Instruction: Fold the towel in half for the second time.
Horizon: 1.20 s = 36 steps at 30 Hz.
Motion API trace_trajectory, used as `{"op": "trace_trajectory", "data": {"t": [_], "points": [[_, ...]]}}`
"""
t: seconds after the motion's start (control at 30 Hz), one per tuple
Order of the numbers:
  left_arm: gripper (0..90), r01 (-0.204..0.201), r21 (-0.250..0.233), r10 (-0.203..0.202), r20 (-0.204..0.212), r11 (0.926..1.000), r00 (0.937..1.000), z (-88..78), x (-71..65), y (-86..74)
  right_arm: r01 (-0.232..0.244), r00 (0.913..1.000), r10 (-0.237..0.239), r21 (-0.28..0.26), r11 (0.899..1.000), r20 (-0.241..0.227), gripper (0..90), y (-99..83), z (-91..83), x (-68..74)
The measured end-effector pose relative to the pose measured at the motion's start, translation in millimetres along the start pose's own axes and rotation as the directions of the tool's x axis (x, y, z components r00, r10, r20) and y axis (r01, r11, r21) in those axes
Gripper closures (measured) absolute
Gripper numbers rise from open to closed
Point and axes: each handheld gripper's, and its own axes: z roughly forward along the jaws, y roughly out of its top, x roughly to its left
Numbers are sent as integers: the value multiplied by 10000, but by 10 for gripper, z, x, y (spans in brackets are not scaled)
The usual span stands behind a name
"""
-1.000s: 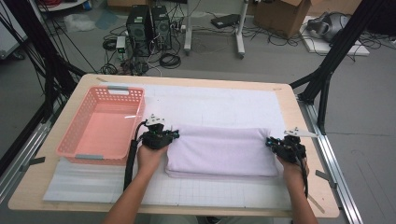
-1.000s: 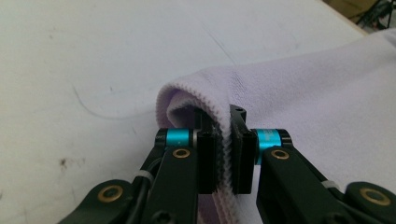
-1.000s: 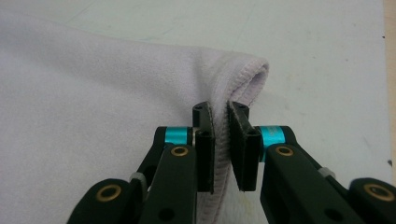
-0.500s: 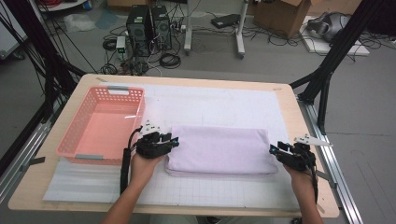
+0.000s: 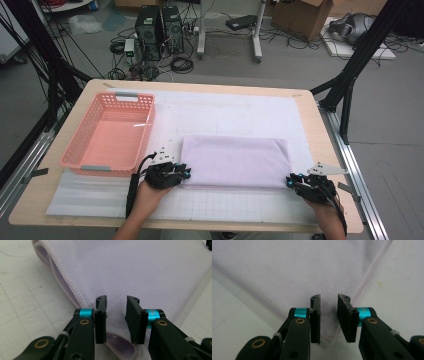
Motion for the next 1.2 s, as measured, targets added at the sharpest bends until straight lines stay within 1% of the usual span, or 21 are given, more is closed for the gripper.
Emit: {"op": "trace_trajectory", "data": {"t": [0.07, 0.1, 0.2, 0.23, 0.3, 0.33, 0.37, 0.43, 0.47, 0.53, 0.57, 0.63, 0.67, 0.7, 0.73, 0.83, 0.97, 1.0, 1.07, 1.13, 1.2], "points": [[699, -218, 75, 218, 9, 9997, 9998, -37, -28, -26, 186, 9996, -188, 114, 9998, 190, 723, -23, -33, 18], [699, -233, 60, 233, 23, 9997, 9997, -51, -32, -37, 205, 9996, -207, 78, 9998, 190, 723, -35, -45, 17], [692, 9, -69, -8, 126, 10000, 9999, -70, -1, -34, -83, 9999, 84, -37, 10000, 132, 669, -42, -80, -26], [672, 187, -218, -183, 174, 9996, 9997, -72, 6, -30, -226, 9996, 228, -176, 9996, 137, 648, -43, -98, -35], [610, 292, -563, -288, 81, 9980, 9996, -88, 23, -11, -548, 9983, 559, -651, 9964, 143, 593, -41, -148, -59], [584, 369, -803, -367, 41, 9961, 9993, -103, 28, 0, -569, 9981, 589, -973, 9936, 171, 558, -38, -173, -76], [564, 429, -1062, -424, 76, 9934, 9991, -119, 42, 13, -769, 9967, 795, -1297, 9886, 151, 522, -34, -195, -85], [519, 700, -1526, -658, 324, 9858, 9973, -150, 66, 35, -941, 9948, 999, -1975, 9758, 199, 431, -35, -234, -109], [490, 729, -1676, -659, 471, 9832, 9967, -160, 75, 50, -1031, 9934, 1115, -2229, 9694, 257, 404, -36, -249, -114], [436, 670, -1983, -588, 468, 9779, 9972, -177, 77, 70, -944, 9927, 1106, -2603, 9609, 482, 358, -36, -272, -123], [411, 682, -2136, -598, 457, 9745, 9972, -184, 79, 76, -1060, 9914, 1229, -2738, 9559, 451, 342, -34, -282, -121], [356, 773, -2370, -681, 467, 9684, 9966, -193, 79, 84, -1020, 9904, 1244, -2917, 9510, 594, 303, -27, -299, -114], [334, 845, -2410, -760, 441, 9669, 9961, -193, 69, 87, -956, 9906, 1200, -2941, 9510, 659, 290, -23, -305, -110], [284, 813, -2399, -774, 257, 9674, 9967, -197, 60, 89, -899, 9904, 1166, -2961, 9509, 740, 275, -19, -307, -103], [228, 679, -2447, -668, 128, 9672, 9977, -203, 53, 87, -814, 9904, 1104, -2957, 9518, 828, 262, -15, -306, -99], [230, 634, -2633, -609, 174, 9626, 9980, -230, 39, 82, -655, 9908, 965, -2879, 9554, 947, 244, -2, -297, -83], [230, 568, -2577, -564, 91, 9645, 9984, -246, 49, 71, -497, 9920, 805, -2854, 9571, 974, 239, 25, -281, -67], [230, 621, -2561, -624, 69, 9646, 9980, -249, 46, 68, -435, 9924, 744, -2865, 9571, 981, 239, 31, -278, -67], [230, 555, -2542, -570, 18, 9656, 9984, -259, 50, 63, -436, 9929, 733, -2873, 9569, 936, 239, 40, -263, -58], [230, 544, -2530, -583, -79, 9659, 9983, -262, 47, 55, -424, 9934, 701, -2763, 9601, 909, 239, 43, -247, -48], [230, 524, -2450, -570, -121, 9681, 9983, -257, 45, 48, -260, 9943, 528, -2691, 9628, 927, 240, 46, -232, -51]]}}
